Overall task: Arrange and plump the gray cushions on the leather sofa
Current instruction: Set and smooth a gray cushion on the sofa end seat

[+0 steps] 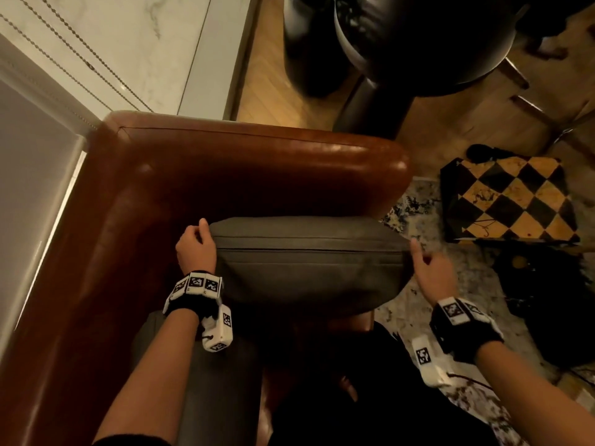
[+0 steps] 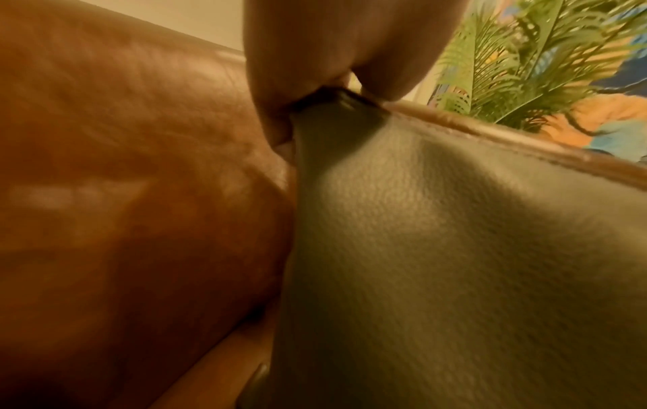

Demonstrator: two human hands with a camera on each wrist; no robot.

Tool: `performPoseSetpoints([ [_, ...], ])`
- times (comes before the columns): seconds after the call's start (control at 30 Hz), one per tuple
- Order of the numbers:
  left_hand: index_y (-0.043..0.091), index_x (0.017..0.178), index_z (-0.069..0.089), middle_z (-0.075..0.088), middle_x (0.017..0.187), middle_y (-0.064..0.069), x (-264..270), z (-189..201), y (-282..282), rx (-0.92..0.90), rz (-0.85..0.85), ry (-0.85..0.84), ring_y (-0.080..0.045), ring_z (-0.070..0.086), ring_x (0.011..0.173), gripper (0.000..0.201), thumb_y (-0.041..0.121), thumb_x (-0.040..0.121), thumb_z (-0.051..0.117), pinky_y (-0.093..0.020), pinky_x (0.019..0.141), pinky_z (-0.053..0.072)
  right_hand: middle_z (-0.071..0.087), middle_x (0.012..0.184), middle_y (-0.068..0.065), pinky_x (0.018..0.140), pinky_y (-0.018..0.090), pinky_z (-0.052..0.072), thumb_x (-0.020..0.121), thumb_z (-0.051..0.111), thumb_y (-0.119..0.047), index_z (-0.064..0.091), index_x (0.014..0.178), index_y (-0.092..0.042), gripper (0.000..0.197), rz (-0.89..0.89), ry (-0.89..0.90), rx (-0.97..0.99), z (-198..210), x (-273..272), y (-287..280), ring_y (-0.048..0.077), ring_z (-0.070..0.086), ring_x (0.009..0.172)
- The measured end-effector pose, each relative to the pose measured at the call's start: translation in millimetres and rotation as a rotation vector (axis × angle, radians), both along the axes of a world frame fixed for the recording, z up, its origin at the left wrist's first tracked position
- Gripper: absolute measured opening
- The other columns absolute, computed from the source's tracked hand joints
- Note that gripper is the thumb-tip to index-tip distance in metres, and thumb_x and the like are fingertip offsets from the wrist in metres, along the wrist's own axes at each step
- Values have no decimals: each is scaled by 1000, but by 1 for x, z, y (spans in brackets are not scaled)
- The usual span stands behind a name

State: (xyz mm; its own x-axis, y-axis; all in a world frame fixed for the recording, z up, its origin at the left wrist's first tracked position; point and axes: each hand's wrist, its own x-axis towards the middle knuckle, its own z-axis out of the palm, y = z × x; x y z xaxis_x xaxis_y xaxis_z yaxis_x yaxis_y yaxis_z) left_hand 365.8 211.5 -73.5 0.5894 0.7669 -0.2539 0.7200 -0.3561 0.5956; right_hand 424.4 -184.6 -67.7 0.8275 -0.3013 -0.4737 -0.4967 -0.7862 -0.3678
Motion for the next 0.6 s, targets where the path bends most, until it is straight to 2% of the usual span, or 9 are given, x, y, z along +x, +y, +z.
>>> performPoseSetpoints([
  [0.03,-1,91,60,59,89,-19,-2,2,1,-39,18,31,-33,55,87,47,39,97,36,-33,72,36,56,87,16,72,35,37,82,35,-73,56,74,-10,67,-113,-14,111,3,3,3,29,54,82],
  [0.1,-3,84,61,56,84,-18,-4,7,3,-106,12,82,-36,55,93,48,38,97,39,-34,75,34,61,81,12,66,30,41,84,51,-60,64,80,-2,60,-251,-50,307,7,5,13,27,58,78],
  [0.13,-3,82,61,58,84,-21,-4,9,6,-131,18,74,-38,56,96,46,36,96,41,-36,77,36,64,80,9,63,27,45,86,55,-51,66,85,0,52,-299,-77,427,9,5,16,21,60,75],
  [0.2,-4,94,64,63,99,-25,-4,14,17,-156,63,43,-37,57,102,43,34,95,46,-38,85,41,69,84,1,65,18,50,89,56,-38,68,89,-7,33,-373,-65,724,17,6,17,11,64,77],
  [0.27,-3,106,64,64,110,-23,-2,14,28,-176,87,-3,-35,58,107,40,33,93,50,-37,91,43,73,88,-3,70,16,54,86,55,-37,66,92,-12,29,-380,-2,924,23,9,9,7,68,81],
  [0.33,-3,108,63,64,111,-23,0,11,33,-180,52,-50,-35,58,108,39,31,92,53,-37,91,43,71,94,-1,68,14,55,84,56,-38,65,97,-10,32,-366,63,955,21,11,2,8,68,85],
  [0.47,-4,110,63,64,113,-25,4,2,33,-143,76,-80,-35,58,109,39,29,92,54,-37,92,43,64,100,8,65,13,55,96,45,-25,61,100,-3,27,-353,120,893,10,14,7,14,61,90],
  [0.53,-1,111,62,61,117,-23,5,2,26,-67,124,-56,-35,54,113,38,30,92,52,-38,94,41,65,102,12,73,17,55,96,46,-28,62,96,-5,28,-297,111,837,5,14,6,17,62,91],
  [0.6,10,116,59,53,125,-17,6,11,12,175,165,8,-33,45,121,35,33,92,47,-43,97,34,64,108,17,90,31,51,92,49,-34,63,93,-10,28,-284,86,790,1,12,4,23,62,97],
])
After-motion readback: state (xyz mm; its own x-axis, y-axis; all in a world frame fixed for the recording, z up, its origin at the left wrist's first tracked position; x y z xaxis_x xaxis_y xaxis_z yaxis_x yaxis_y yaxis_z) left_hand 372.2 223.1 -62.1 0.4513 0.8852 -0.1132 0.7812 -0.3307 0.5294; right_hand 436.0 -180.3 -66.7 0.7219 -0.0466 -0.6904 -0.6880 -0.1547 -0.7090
